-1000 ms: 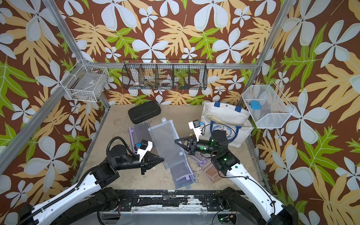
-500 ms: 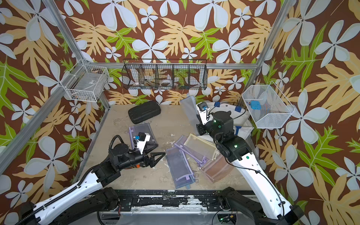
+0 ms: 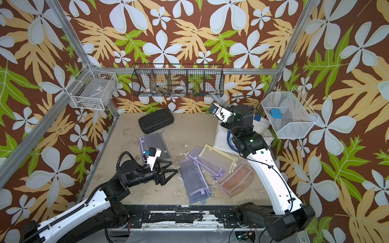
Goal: Put the pencil pouch into the canvas bag
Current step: Place the pencil case in the canvas bag.
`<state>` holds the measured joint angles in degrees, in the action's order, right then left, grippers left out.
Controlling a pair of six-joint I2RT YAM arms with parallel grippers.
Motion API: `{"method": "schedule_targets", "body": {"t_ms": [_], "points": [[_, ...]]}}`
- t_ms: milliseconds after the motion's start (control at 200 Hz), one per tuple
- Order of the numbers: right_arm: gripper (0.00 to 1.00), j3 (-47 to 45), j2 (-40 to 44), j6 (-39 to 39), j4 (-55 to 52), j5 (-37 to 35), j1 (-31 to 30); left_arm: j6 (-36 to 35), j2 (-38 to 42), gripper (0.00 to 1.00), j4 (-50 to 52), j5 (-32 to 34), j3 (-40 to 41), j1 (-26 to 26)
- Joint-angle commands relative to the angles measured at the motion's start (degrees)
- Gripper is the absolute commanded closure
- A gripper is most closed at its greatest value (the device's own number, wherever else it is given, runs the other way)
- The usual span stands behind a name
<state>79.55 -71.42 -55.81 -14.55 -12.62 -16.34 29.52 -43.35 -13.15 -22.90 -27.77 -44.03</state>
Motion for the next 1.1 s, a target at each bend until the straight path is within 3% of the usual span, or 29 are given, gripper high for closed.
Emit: {"method": "schedule_targets", "body": {"t_ms": [0,215,535,831,876,936,1016,1051,1076,1091], "points": [[1.0,-2.21,-0.04,-7.14,5.38,-0.69,2.64,1.81,0.53,0.1,-4.21,-2.89,0.17,0.09],[1.0,-7.23,2.61,-3.38,4.95,9.41,11.18,2.88,3.2,0.11,-5.49,-6.07,0.4,0.1],[1.0,-15.44,4.8,-3.21,1.79,18.02,19.25,4.79,4.4,0.11,-7.34,-7.67,1.82,0.26],[0.99,-19.41,3.2,-4.39,4.56,19.77,20.28,4.96,4.81,0.1,-6.92,-7.21,2.38,0.55],[0.85,-19.18,2.74,-4.42,4.79,19.77,20.32,5.02,4.79,0.1,-7.02,-6.96,2.7,0.55],[0.57,-18.71,2.1,-4.1,4.96,19.78,20.45,5.05,4.61,0.1,-7.07,-6.74,2.72,0.61],[0.42,-18.21,1.64,-3.16,5.57,19.24,20.49,4.79,4.11,0.1,-6.99,-6.77,2.37,0.7],[0.25,-18.04,1.82,-2.67,5.67,19.29,20.56,4.72,3.91,0.1,-6.94,-6.77,2.2,0.74],[0.03,-18.03,2.04,-2.41,5.75,19.39,20.68,4.67,3.8,0.1,-6.84,-6.75,2.19,0.81],[0.0,-18.02,2.23,-2.23,5.88,19.36,20.7,4.63,3.68,0.09,-6.76,-6.71,2.13,0.9]]}}
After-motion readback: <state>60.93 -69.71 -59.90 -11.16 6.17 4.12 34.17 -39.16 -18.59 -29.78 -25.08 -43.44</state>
